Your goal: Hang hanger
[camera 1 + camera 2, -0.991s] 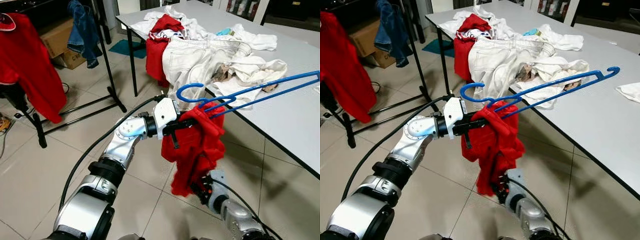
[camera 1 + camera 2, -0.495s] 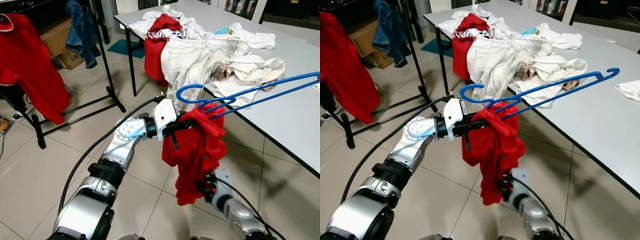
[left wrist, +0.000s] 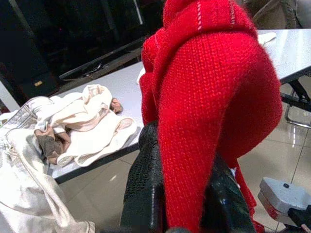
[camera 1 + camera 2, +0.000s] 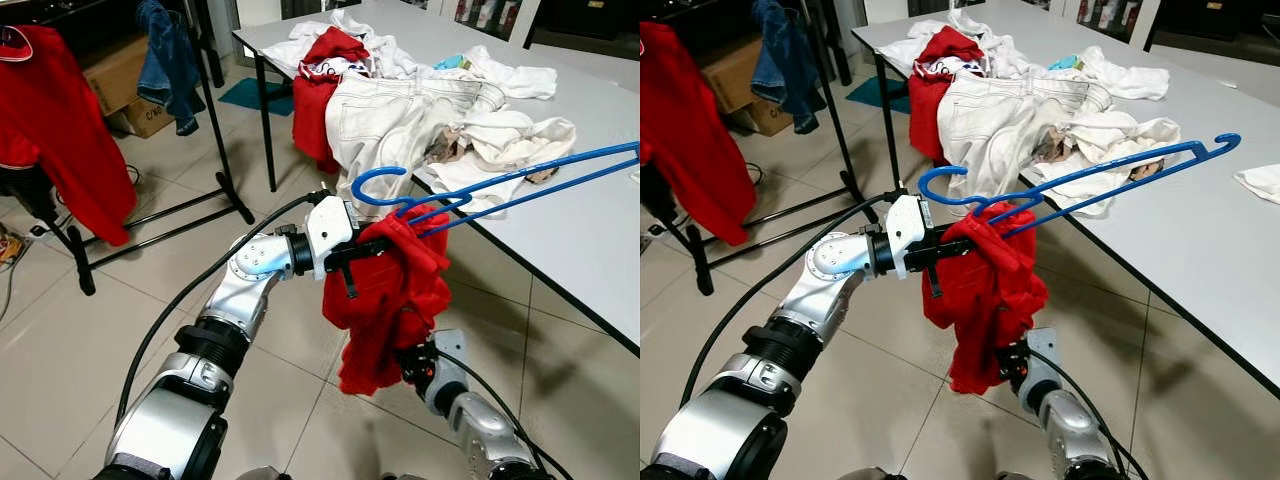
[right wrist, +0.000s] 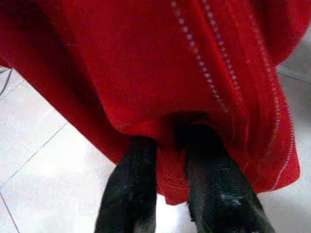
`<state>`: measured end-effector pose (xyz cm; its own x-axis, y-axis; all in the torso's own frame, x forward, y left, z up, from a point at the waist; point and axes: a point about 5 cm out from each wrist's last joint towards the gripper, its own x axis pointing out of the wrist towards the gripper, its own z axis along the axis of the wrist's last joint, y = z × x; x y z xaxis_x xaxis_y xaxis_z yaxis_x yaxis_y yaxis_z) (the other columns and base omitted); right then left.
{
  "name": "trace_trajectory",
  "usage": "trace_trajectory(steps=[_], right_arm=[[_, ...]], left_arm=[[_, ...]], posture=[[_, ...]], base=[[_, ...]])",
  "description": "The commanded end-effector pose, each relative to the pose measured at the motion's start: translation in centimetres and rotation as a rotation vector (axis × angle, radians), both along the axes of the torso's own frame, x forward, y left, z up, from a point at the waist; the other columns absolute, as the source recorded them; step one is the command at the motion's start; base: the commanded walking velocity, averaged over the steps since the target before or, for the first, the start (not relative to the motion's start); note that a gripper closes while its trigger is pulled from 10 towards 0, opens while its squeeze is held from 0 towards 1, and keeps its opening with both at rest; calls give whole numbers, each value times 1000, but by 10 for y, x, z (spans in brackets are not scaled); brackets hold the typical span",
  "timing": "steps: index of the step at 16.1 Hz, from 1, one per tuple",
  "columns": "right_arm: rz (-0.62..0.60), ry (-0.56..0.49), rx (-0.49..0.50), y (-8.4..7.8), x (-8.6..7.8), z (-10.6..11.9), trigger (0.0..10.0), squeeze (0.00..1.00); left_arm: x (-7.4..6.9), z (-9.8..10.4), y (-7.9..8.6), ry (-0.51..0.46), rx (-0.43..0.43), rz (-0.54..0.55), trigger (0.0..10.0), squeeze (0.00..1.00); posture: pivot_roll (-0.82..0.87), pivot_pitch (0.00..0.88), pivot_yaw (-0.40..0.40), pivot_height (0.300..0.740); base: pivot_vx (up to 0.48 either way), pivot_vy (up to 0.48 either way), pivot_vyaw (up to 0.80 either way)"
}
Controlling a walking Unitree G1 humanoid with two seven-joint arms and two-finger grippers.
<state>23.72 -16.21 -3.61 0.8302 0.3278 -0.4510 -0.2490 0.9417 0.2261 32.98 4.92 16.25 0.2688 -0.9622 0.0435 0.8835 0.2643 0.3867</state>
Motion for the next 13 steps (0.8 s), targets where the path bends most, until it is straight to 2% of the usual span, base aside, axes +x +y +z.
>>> trace_trajectory(steps=[1, 2, 3, 4, 7, 9, 12, 13], right_arm=[[-15, -17, 16, -2, -1, 1, 0, 24], [-15, -17, 8, -2, -1, 1, 0, 27], [-27, -2, -28, -8, -2, 0, 5098, 204], [-28, 9, -31, -12, -4, -2, 10000, 1000], [24, 34, -30, -18, -13, -6, 10000, 1000], [50, 100, -82, -27, -25, -14, 10000, 1000], [53, 118, -119, -33, -30, -17, 10000, 1000], [51, 115, -132, -34, -29, -16, 10000, 525]], left_arm=[[0, 7, 0, -22, -22, -1, 10000, 0], [0, 7, 0, -22, -22, -1, 10000, 0], [0, 7, -1, -22, -22, -2, 10000, 0], [0, 7, -1, -22, -20, -2, 10000, 0], [0, 6, 1, -22, -12, -3, 10000, 0], [0, 5, 2, -24, -7, -1, 10000, 0], [1, 6, 1, -26, -6, -2, 10000, 0], [1, 7, 0, -28, -6, -5, 10000, 0]], posture=[[-114, 0, 47, 740], [-114, 0, 47, 740], [-115, 0, 46, 740], [-116, 0, 47, 740], [-116, 0, 47, 740], [-118, 0, 50, 740], [-118, 0, 50, 740], [-123, 0, 51, 740]], base=[[0, 0, 0], [0, 0, 0], [0, 0, 0], [0, 0, 0], [0, 0, 0], [0, 0, 0], [0, 0, 0], [0, 0, 0]])
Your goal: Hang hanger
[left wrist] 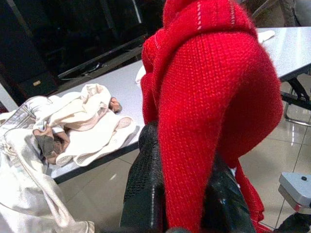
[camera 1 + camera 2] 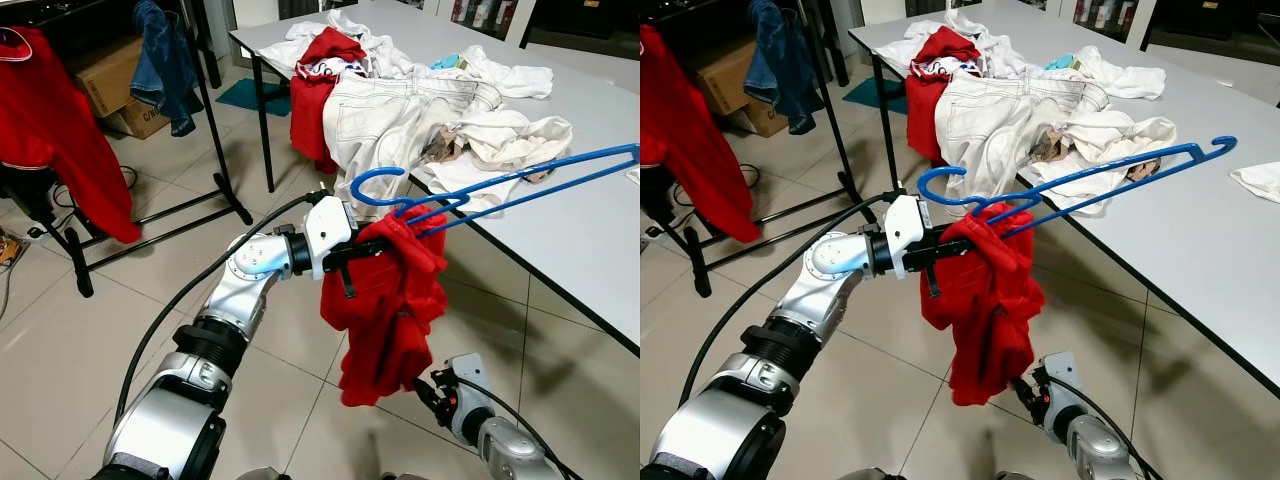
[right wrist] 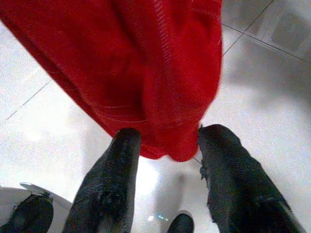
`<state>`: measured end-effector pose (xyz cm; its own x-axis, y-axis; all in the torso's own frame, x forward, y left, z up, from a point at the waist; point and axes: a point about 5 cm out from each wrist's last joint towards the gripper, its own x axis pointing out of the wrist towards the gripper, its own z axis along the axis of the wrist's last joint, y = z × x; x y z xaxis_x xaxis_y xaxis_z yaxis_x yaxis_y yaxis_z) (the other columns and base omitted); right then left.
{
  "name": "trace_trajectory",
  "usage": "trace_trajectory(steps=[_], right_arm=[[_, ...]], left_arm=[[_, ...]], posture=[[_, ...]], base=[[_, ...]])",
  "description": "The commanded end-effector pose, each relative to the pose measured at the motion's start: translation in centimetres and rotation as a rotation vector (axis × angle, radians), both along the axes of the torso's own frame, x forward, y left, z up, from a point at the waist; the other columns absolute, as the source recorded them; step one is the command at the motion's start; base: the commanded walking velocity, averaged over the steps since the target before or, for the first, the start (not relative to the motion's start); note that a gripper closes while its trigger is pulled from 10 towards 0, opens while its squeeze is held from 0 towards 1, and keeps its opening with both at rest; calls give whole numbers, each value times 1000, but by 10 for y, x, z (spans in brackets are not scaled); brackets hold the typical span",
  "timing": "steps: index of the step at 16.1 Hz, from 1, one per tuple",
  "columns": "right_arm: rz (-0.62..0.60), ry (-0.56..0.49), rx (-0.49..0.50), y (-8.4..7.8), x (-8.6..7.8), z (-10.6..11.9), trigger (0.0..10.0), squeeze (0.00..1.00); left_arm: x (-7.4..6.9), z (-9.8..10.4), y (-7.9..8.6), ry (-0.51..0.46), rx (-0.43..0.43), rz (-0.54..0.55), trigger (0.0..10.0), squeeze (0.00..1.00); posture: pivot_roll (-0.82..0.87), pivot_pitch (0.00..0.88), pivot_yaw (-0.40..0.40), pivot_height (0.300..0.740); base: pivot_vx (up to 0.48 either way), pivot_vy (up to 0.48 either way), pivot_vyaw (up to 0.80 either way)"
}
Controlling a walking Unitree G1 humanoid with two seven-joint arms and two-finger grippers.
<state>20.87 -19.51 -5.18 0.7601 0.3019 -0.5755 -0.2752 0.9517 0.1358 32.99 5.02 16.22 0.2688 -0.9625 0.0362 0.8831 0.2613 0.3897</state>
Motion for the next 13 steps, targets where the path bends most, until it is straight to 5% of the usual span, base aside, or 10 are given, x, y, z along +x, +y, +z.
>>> trace_trajectory(steps=[1, 9, 10, 11, 13], right_arm=[[1, -5, -6, 1, 2, 1, 10000, 0], [58, -82, 78, 33, 23, 12, 10000, 0], [62, -104, 103, 36, 26, 16, 2902, 0], [67, -119, 120, 37, 27, 17, 0, 0], [88, -161, 169, 39, 26, 21, 0, 0]], left_arm=[[0, 8, -2, -29, -15, -10, 10000, 0], [-2, 7, -6, -26, -20, -27, 10000, 0], [-3, 7, -6, -26, -21, -27, 10000, 0], [-3, 7, -6, -26, -21, -27, 10000, 0], [-3, 7, -6, -27, -21, -26, 10000, 0]], posture=[[-125, 0, 52, 740], [-121, 0, 51, 740], [-121, 0, 51, 740], [-120, 0, 50, 740], [-120, 0, 51, 740]], base=[[0, 0, 0], [0, 0, 0], [0, 0, 0], [0, 0, 0], [0, 0, 0]])
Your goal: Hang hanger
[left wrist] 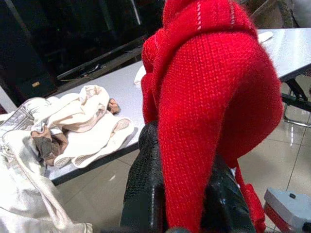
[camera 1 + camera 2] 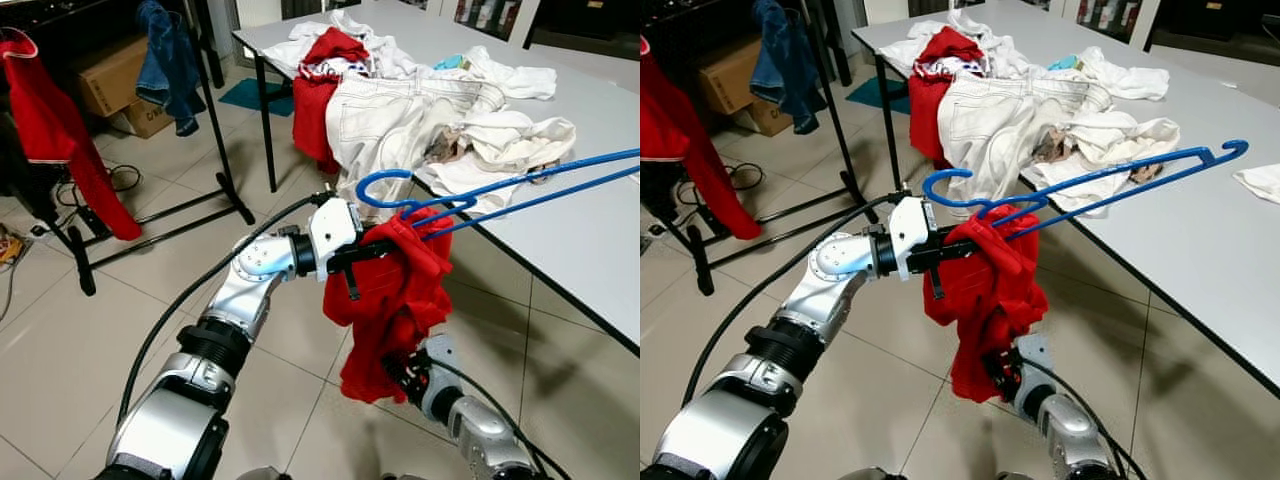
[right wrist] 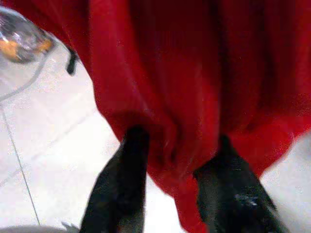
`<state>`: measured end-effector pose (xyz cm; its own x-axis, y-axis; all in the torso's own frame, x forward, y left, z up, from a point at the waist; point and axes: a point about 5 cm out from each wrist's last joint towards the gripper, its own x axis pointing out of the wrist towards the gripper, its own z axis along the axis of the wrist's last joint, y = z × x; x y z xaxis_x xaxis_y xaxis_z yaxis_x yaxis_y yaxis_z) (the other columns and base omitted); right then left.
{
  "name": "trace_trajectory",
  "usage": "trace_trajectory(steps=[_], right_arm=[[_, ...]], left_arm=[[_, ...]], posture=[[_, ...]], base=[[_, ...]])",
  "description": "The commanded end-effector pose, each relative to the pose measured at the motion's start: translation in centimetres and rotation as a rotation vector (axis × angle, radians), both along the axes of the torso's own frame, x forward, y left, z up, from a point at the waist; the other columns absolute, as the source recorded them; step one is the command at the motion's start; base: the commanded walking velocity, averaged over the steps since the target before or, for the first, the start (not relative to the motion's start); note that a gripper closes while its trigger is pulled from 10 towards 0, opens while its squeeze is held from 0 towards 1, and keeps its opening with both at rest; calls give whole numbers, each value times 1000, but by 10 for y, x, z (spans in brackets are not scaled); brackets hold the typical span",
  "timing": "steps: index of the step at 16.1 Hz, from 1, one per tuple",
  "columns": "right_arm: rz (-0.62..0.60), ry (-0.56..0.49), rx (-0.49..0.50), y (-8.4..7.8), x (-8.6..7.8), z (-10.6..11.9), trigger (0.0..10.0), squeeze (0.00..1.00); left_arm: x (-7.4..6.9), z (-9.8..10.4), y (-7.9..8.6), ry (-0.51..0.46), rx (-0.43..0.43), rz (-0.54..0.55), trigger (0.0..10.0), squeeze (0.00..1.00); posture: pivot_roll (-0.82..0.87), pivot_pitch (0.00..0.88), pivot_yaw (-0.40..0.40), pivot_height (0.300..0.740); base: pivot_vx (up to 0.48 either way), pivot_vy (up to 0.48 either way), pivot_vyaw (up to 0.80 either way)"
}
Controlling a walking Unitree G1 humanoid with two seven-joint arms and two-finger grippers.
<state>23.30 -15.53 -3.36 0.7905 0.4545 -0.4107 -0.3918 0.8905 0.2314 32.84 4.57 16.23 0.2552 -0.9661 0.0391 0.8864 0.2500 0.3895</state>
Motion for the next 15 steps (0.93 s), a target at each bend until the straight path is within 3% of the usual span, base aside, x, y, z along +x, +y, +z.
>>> trace_trajectory(steps=[1, 9, 15], right_arm=[[-8, -31, 21, -2, 1, 3, 0, 0], [-77, -39, 23, -11, -4, 2, 0, 0], [-231, -71, 88, -30, 0, 7, 0, 0]], left_arm=[[-1, 8, -2, -27, -20, -11, 10000, 0], [0, 8, -3, -28, -24, -5, 10000, 0], [1, 6, -1, -28, -26, 8, 10000, 0]], posture=[[-119, 0, 51, 740], [-134, 0, 53, 740], [-134, 0, 48, 740]], base=[[0, 0, 0], [0, 0, 0], [0, 0, 0]])
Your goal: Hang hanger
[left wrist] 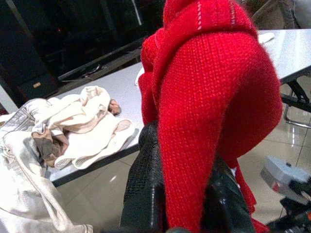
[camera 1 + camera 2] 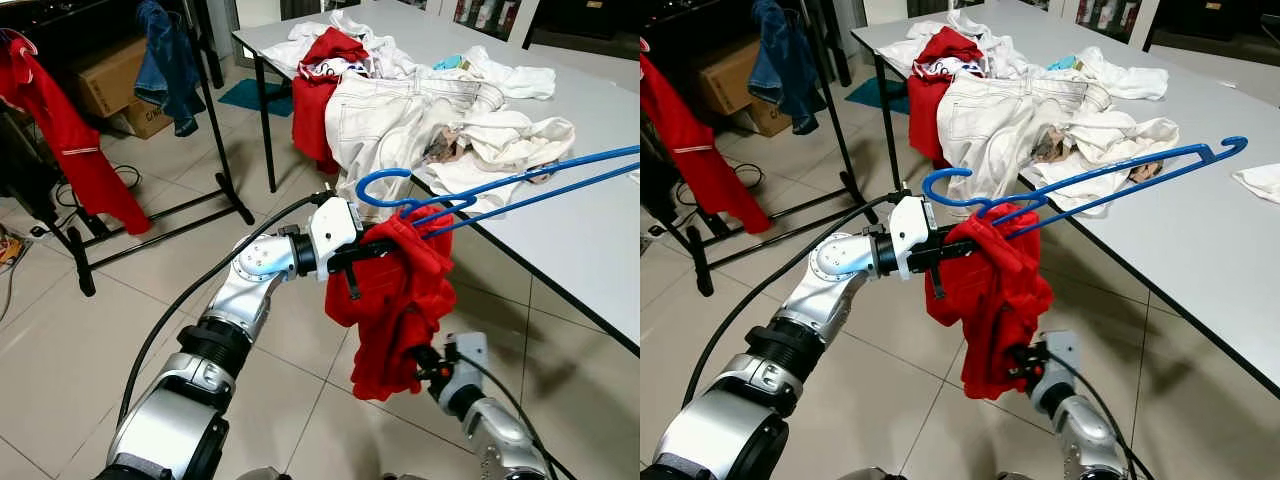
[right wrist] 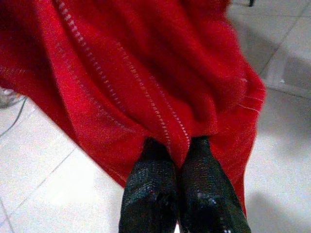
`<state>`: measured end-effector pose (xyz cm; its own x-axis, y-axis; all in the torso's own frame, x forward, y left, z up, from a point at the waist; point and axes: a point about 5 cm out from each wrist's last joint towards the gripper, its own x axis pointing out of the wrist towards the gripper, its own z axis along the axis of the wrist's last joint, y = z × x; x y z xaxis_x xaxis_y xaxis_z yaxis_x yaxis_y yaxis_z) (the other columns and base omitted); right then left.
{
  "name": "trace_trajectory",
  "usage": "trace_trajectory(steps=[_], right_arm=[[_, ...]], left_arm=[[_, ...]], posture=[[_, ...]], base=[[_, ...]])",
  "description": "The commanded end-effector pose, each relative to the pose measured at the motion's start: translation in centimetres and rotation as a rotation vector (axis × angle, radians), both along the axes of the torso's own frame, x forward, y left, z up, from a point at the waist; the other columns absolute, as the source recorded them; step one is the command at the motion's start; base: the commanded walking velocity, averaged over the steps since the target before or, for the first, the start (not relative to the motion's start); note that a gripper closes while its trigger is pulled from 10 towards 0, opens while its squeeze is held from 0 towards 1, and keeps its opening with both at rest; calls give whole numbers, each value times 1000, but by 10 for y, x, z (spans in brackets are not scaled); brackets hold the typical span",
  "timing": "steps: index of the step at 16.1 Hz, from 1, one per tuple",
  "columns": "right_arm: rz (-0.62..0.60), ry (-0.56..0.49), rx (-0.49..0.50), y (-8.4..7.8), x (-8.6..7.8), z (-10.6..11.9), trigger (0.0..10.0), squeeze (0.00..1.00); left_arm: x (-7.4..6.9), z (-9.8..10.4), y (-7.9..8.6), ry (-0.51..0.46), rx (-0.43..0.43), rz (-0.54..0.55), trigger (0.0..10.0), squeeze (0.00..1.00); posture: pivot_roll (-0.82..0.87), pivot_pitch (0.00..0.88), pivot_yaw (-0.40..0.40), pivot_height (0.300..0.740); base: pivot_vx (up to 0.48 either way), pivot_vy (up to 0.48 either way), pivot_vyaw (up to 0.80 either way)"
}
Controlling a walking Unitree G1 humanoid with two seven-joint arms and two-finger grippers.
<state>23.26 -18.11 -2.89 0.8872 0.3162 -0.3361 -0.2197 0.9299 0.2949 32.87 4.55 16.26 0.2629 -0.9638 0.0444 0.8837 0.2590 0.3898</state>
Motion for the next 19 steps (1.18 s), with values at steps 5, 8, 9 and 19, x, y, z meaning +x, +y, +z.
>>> trace_trajectory(steps=[5, 8, 9, 19], right_arm=[[-197, -109, -17, -27, 14, 18, 0, 0], [-324, -205, -114, -48, 22, 35, 0, 0], [-367, -247, -132, -54, 25, 43, 0, 0], [-498, -535, -169, -70, 51, 103, 0, 0]], left_arm=[[2, 6, 1, -40, -26, 34, 10000, 0], [-2, -2, 4, 12, -35, 34, 10000, 0], [-7, -9, 5, 35, -27, 26, 10000, 0], [-42, -58, 19, 228, -8, 38, 10000, 0]], posture=[[-136, 0, 52, 740], [-136, 0, 52, 740], [-136, 0, 52, 740], [-144, 0, 54, 740]], base=[[0, 0, 0], [0, 0, 0], [0, 0, 0], [0, 0, 0]])
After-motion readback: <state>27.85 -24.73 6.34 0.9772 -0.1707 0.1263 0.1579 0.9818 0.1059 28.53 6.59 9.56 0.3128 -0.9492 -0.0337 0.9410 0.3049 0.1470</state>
